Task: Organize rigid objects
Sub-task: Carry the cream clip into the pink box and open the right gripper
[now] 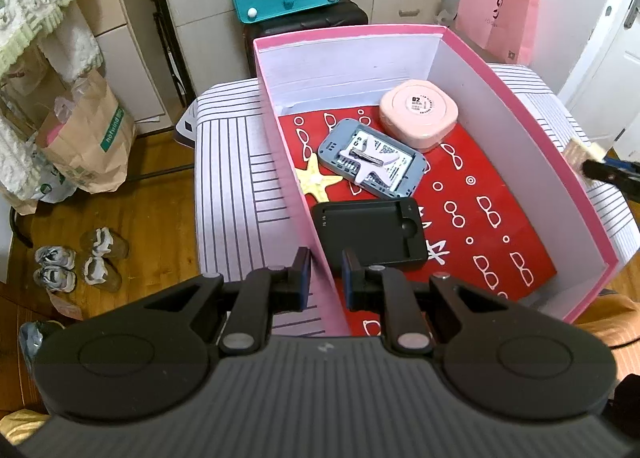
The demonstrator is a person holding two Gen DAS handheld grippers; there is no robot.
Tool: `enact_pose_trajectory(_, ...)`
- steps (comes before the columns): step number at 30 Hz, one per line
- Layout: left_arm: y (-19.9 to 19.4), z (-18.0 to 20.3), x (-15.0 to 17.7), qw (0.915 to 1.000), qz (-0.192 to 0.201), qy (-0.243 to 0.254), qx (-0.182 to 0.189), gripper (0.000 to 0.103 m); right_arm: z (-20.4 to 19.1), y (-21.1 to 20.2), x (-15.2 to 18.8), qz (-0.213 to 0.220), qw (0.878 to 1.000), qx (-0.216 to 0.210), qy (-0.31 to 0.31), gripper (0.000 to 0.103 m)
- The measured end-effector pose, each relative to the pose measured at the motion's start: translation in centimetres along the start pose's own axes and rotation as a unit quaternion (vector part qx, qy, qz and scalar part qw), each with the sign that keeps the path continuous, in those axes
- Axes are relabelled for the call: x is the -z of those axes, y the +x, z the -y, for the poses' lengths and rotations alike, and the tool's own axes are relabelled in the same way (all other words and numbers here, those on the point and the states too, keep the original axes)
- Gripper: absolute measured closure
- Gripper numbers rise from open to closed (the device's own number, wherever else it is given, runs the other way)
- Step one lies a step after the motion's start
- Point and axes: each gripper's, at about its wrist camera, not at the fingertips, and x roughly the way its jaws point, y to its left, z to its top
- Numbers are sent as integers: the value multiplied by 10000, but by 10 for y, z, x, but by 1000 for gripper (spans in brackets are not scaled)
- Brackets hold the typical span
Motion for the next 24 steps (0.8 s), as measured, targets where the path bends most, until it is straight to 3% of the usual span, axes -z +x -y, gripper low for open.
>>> enact_pose_trajectory(7, 1, -2, 1, 10000, 29, 29, 19, 89, -36, -26, -26, 211, 9953, -833, -452, 50)
enact_pose_trajectory(13, 2, -5, -5, 9999, -132, 27, 97, 89, -85, -13, -58, -356, 9792, -1456, -1365, 50)
enact_pose_trajectory(22, 4, -3, -7, 9997, -205, 78, 105, 89, -144, 43, -69, -1179, 9482, -1430, -2579, 50)
enact_pose_trajectory(24, 4, -3, -8, 9997, -215, 73, 116, 89, -155, 54, -70, -1387, 9364, -1387, -2908, 50)
